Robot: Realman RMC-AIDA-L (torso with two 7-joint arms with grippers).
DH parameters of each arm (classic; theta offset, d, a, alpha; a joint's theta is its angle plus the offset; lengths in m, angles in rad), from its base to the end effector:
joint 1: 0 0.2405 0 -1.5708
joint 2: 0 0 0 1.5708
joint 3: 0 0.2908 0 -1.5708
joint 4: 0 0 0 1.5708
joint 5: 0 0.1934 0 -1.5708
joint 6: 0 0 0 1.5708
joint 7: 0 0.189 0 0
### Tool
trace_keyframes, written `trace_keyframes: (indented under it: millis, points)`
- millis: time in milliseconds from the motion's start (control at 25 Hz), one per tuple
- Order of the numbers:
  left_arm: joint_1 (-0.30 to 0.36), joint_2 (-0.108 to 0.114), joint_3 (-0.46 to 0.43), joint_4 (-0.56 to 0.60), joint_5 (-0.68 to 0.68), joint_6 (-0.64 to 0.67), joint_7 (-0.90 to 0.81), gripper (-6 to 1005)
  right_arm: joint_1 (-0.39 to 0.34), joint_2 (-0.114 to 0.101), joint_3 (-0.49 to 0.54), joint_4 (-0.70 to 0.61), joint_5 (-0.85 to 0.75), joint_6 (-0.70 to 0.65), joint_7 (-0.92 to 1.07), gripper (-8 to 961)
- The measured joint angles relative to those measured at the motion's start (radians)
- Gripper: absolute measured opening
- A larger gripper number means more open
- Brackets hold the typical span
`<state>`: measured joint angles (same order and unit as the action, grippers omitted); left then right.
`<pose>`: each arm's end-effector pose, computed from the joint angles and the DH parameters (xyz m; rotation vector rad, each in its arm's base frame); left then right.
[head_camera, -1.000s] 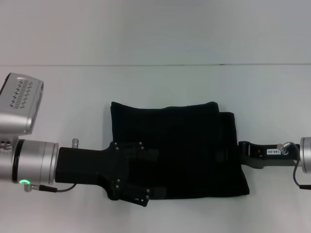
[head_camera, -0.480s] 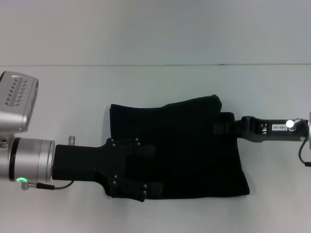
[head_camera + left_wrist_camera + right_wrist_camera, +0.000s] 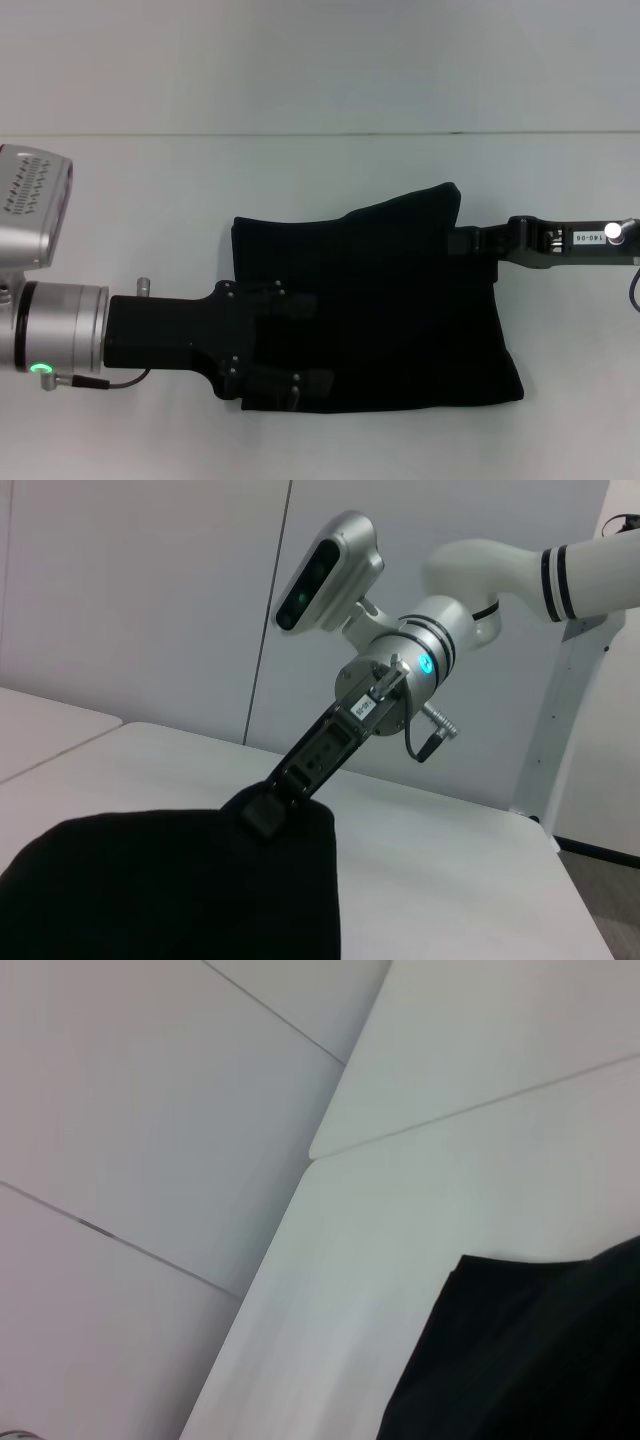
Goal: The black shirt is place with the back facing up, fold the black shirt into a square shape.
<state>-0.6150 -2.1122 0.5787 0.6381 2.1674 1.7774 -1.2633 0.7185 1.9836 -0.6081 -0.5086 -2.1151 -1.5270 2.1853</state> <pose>-0.2250 0.3216 -0.0708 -2.9653 -0.3903 -0.7918 0.2380 0.3940 -0.0408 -2.4885 1.6873 0.7309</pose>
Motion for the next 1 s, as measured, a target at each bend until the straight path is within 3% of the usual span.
trace_keyframes:
  millis: [600, 1000]
  points:
    - [0.004, 0.004, -0.031, 0.0, 0.0, -0.004, -0.001, 937, 0.027, -0.003, -0.001, -0.038, 0.009, -0.023, -0.006, 35]
    - [0.02, 0.017, -0.092, 0.002, 0.004, 0.007, -0.001, 937, 0.056, 0.009, -0.007, -0.129, 0.054, -0.102, 0.0, 35]
